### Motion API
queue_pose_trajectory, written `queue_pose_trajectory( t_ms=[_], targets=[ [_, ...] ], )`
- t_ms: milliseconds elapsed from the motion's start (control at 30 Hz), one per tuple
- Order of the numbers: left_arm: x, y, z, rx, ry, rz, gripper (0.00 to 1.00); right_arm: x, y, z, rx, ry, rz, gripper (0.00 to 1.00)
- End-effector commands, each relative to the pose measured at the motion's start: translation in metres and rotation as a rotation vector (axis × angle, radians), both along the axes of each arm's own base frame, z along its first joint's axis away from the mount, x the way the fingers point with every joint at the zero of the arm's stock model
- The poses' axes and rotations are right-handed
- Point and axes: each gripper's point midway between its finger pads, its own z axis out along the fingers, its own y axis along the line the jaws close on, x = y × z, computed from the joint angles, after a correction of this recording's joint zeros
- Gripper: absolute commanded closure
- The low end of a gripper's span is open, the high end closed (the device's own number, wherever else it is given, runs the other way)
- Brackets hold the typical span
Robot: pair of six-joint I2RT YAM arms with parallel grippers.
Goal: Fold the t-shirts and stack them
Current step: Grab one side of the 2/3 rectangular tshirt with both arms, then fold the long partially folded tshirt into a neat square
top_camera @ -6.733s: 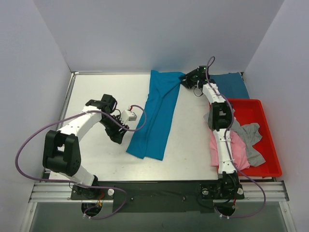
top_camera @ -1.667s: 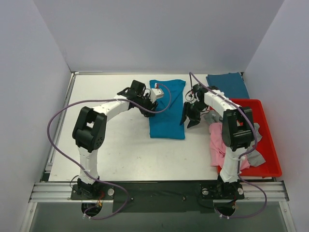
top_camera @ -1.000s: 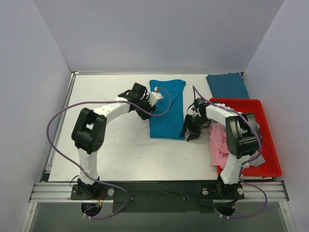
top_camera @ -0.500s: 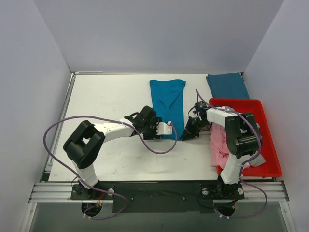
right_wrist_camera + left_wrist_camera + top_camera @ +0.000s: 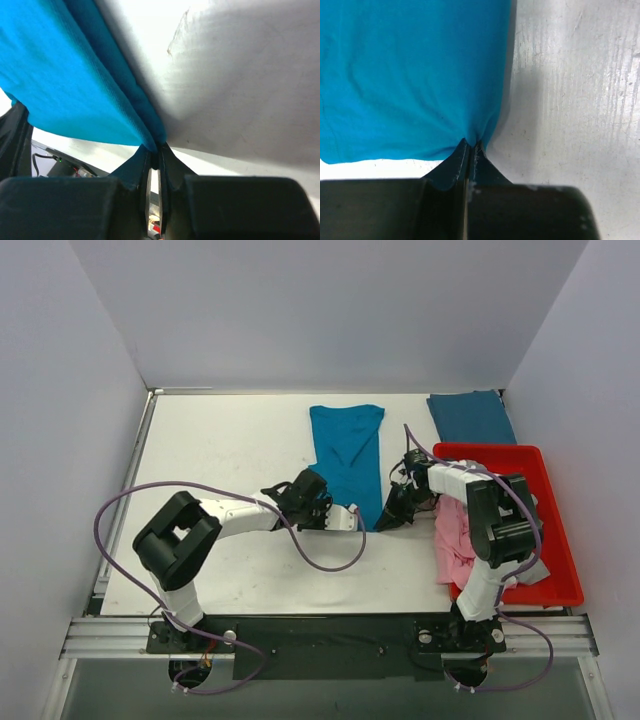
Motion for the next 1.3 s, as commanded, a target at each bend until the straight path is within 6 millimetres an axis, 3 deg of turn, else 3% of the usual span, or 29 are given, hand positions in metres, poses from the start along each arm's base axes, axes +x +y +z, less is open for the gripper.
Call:
queue_pose_trajectory(
  t_ms=[0,100,367,500,600,633,767,833,933,1000,1033,1067,1100,1200,1233,1267],
  targets=[
    [-0.015,0.018,0.003,0.054,0.089,0.029,1.00,-0.014,-0.009,0.025,-0.042,-0.026,0.084,1.00],
    [-0.025,0.020,0.029,0.051,0.154,0.037,1.00,-0.035,-0.008,0.045,-0.049,-0.020,0.172,1.00],
    [-0.091,0.058,0.091,0.081,0.403,0.011,1.00,-0.111,-0.004,0.106,-0.084,-0.033,0.327,1.00],
    [-0.121,0.081,0.124,0.078,0.474,-0.029,1.00,-0.147,0.012,0.140,-0.060,-0.060,0.398,1.00],
    [-0.155,0.085,0.159,0.040,0.576,-0.105,1.00,-0.162,0.028,0.164,0.022,-0.078,0.412,1.00],
    [-0.157,0.085,0.166,0.025,0.580,-0.101,1.00,-0.163,0.031,0.173,0.048,-0.078,0.403,1.00],
    [-0.129,0.071,0.191,-0.085,0.536,-0.024,1.00,-0.148,0.029,0.192,0.083,-0.092,0.334,1.00],
    [-0.107,0.059,0.192,-0.111,0.521,0.028,1.00,-0.130,0.023,0.194,0.091,-0.103,0.287,1.00],
    [-0.071,0.046,0.188,-0.131,0.515,0.141,1.00,-0.103,0.008,0.181,0.063,-0.095,0.254,1.00],
    [-0.039,0.034,0.168,-0.120,0.531,0.208,1.00,-0.082,-0.002,0.167,0.041,-0.086,0.232,1.00],
    [-0.021,0.029,0.171,-0.140,0.490,0.225,1.00,-0.072,-0.009,0.163,0.033,-0.083,0.203,1.00],
    [-0.006,0.028,0.156,-0.123,0.513,0.275,1.00,-0.058,-0.012,0.154,0.031,-0.076,0.189,1.00],
    [0.007,0.025,0.159,-0.134,0.496,0.293,1.00,-0.050,-0.015,0.149,0.027,-0.071,0.177,1.00],
    [0.045,0.024,0.126,-0.117,0.549,0.398,1.00,-0.017,-0.027,0.125,0.012,-0.052,0.113,1.00],
    [0.054,0.020,0.128,-0.131,0.554,0.418,1.00,-0.010,-0.028,0.116,0.008,-0.030,0.103,1.00],
    [0.064,0.019,0.116,-0.118,0.585,0.440,1.00,0.002,-0.031,0.114,0.003,-0.053,0.085,1.00]
  ],
)
